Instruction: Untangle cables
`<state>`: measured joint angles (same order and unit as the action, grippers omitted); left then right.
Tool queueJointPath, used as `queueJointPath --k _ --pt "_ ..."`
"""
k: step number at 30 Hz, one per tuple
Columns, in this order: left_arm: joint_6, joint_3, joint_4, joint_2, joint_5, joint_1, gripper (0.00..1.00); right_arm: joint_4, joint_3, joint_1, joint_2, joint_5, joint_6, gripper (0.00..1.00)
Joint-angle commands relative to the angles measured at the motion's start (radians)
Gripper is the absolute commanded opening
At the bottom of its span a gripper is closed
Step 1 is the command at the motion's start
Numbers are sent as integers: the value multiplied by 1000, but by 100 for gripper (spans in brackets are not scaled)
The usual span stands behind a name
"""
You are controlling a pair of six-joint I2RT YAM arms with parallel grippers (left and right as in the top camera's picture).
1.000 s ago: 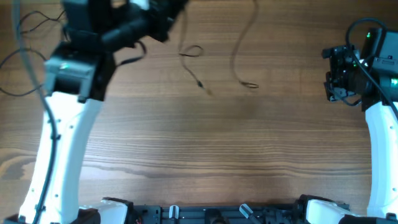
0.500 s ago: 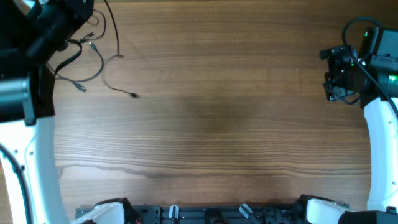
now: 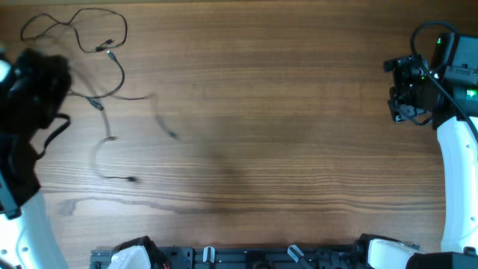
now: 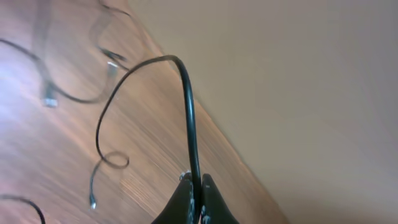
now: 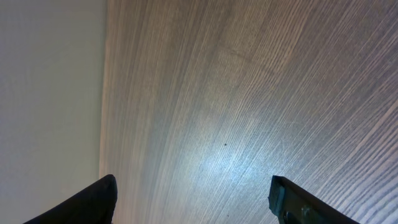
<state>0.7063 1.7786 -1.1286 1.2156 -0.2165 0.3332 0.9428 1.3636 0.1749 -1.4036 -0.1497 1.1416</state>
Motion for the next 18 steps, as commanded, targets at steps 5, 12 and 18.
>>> queueJointPath --k 5,12,18 --pt "6 2 -108 71 66 224 4 -3 2 2 -6 -6 -16 80" --pt "7 2 -106 198 93 378 4 -3 2 2 -7 -4 -16 80" --pt "9 2 -107 306 157 546 4 -3 2 2 -7 1 -16 80"
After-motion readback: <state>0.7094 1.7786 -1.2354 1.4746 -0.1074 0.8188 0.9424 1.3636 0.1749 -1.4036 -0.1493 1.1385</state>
